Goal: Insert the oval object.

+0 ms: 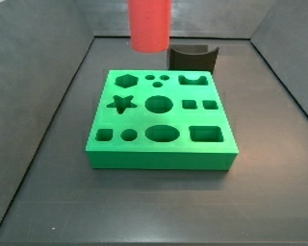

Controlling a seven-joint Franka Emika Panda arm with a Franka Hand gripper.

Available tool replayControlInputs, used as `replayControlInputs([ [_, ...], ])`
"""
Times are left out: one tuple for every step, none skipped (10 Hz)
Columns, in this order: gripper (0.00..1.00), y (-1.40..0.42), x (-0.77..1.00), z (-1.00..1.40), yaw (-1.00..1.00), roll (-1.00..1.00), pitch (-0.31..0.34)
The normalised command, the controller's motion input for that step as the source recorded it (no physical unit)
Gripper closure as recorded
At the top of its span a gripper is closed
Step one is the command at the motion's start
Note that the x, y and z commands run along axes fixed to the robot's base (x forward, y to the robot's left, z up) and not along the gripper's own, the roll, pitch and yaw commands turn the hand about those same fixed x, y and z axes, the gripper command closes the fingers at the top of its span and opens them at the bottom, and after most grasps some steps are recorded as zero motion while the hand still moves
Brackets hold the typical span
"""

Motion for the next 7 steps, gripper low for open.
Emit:
replayControlInputs([
  [1.00, -0.40, 0.36, -0.66, -0.06, -0.15, -0.219],
  [1.00, -0.52, 0.42, -0.80, -0.11, -0.08, -0.219],
  [1.00, -0.57, 0.43, -0.88, -0.11, -0.02, -0.217],
  [1.00, -0.48, 0.55, -1.00, -0.08, 0.00, -0.156],
  [1.00, -0.30, 0.47, -1.00, 0.00, 0.00, -0.109],
  [1.00, -0.33, 0.37, -1.00, 0.03, 0.01, -0.073],
  [1.00, -0.15, 0.19, -0.73, 0.00, 0.12, 0.011],
])
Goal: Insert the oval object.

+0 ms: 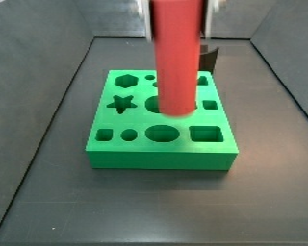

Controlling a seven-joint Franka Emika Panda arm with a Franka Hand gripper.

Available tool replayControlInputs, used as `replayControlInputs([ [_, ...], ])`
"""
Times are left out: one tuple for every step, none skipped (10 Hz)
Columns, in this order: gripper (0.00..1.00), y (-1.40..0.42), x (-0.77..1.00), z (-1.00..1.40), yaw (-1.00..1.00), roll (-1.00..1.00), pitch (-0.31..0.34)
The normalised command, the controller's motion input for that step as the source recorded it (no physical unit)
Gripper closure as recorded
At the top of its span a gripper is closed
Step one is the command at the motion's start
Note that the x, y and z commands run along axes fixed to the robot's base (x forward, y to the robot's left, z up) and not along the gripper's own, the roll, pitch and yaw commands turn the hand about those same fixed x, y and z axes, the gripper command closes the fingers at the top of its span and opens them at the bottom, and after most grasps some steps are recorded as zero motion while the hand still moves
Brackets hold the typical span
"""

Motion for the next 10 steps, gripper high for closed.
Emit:
replayControlInputs([
  [1.00, -0.08, 0.01, -0.63, 0.03, 0.03, 0.000],
  [1.00, 0.00, 0.00, -0.48, 0.06, 0.00, 0.000],
  [1.00, 0.00, -0.04, -0.29, 0.05, -0.02, 0.000],
  [1.00, 0.00, -0.07, -0.21, 0.04, -0.07, -0.003],
  [1.00, 0.00, -0.13, -0.16, 0.00, -0.06, 0.000],
  [1.00, 0.00, -0.27, -0.03, 0.00, 0.02, 0.000],
  [1.00, -0.03, -0.37, 0.00, 0.00, 0.15, 0.000],
  [1.00, -0.13, -0.32, -0.02, 0.00, 0.07, 0.000],
  [1.00, -0.13, -0.21, -0.05, 0.00, 0.04, 0.000],
  [1.00, -0.04, 0.00, -0.17, 0.00, 0.10, 0.000],
])
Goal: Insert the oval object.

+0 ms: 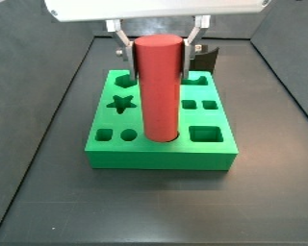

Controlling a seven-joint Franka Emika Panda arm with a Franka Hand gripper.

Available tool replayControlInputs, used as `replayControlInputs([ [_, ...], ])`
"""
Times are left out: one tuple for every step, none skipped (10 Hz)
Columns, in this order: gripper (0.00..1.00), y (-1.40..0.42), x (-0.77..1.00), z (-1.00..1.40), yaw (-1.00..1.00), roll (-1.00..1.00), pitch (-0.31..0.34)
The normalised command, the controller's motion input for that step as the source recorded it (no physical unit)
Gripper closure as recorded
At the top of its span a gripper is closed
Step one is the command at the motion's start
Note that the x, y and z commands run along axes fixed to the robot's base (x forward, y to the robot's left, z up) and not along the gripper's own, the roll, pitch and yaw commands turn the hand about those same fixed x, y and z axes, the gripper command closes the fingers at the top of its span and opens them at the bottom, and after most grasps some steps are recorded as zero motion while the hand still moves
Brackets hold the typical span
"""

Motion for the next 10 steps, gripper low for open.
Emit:
replayControlInputs([
  [1.00, 0.00, 0.03, -0.21, 0.05, 0.16, 0.010],
  [1.00, -0.05, 0.28, -0.30, 0.02, 0.16, 0.061],
  [1.00, -0.07, 0.37, -0.37, 0.00, 0.21, 0.084],
  [1.00, -0.09, 0.29, -0.35, 0.00, 0.24, 0.079],
  [1.00, -0.11, 0.25, -0.33, 0.00, 0.29, 0.087],
  [1.00, -0.11, 0.25, -0.33, 0.00, 0.29, 0.093],
  [1.00, -0.11, 0.27, -0.29, 0.00, 0.27, 0.106],
  [1.00, -0.09, 0.26, -0.28, 0.00, 0.26, 0.109],
  [1.00, -0.05, 0.24, -0.28, 0.00, 0.23, 0.104],
  [1.00, -0.01, 0.21, -0.25, 0.00, 0.17, 0.093],
])
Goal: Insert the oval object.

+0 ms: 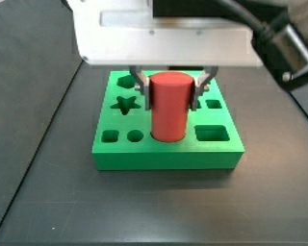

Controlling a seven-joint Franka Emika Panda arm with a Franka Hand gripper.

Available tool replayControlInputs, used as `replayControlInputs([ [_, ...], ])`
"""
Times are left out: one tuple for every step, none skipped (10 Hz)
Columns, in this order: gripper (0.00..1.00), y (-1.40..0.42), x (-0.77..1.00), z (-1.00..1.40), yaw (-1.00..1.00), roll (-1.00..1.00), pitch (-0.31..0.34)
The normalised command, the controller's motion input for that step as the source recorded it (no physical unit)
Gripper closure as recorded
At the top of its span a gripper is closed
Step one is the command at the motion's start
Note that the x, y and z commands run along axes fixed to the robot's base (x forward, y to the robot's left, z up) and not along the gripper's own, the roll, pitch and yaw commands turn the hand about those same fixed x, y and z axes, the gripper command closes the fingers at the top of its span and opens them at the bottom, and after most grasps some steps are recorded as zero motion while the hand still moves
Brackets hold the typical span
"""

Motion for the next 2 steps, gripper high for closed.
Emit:
replayControlInputs([
  [1.00, 0.01, 0.02, 0.00, 0.00, 0.00, 0.000],
  [1.00, 0.00, 0.00, 0.00, 0.00, 0.00, 0.000],
])
